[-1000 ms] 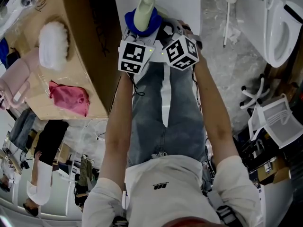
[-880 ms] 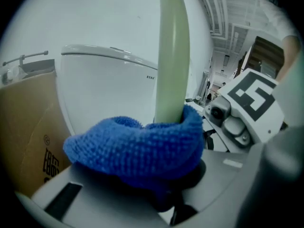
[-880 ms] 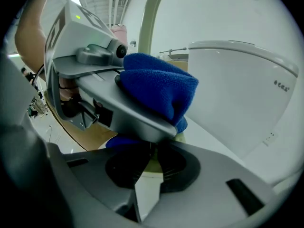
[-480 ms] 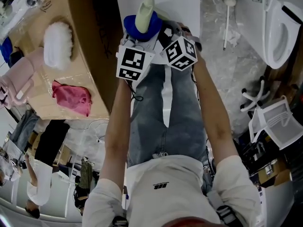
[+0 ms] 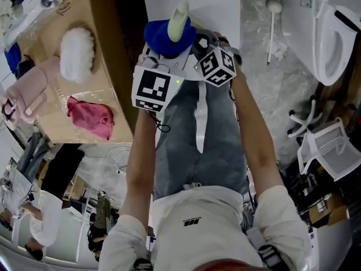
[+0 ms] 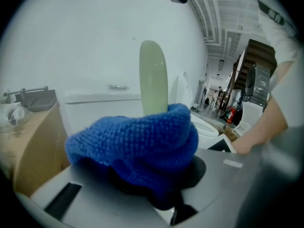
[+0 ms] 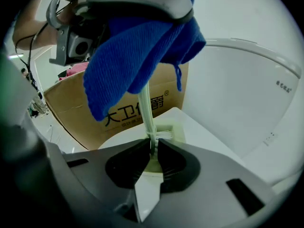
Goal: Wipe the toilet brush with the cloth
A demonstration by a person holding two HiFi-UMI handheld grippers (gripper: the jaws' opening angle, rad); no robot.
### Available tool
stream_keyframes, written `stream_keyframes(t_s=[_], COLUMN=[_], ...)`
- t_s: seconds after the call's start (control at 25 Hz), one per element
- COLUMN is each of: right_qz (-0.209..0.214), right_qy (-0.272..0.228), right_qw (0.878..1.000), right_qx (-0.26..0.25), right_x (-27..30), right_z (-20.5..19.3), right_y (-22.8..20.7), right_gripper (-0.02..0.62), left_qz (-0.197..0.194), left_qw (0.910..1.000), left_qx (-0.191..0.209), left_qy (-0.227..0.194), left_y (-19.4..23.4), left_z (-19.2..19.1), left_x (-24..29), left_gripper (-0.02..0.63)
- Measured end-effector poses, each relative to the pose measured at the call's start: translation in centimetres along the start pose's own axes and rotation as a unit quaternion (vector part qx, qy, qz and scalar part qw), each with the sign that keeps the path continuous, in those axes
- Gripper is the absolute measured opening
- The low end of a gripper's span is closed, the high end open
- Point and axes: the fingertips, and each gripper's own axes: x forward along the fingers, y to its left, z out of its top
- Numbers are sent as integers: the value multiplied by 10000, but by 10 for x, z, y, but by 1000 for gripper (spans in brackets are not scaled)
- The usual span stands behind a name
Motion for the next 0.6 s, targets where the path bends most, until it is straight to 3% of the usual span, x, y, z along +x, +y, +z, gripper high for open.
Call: stream_keyframes(t_s=[0.4, 0.6], right_qz=[-62, -92], right_qy=[-34, -41], right_qw=[10000, 9999], right_qx=[44, 92], right_x=[0, 1], right_z=[1, 1], right_y=[0, 1], right_gripper=[49, 49], left_qz=[-14, 115], left_qw=[9994, 9964], left_qx=[-6, -270], left_qy=[-351, -800], left_y=[2, 6], left_z=[44, 68], left_x=[-17, -29], left_gripper=[109, 142])
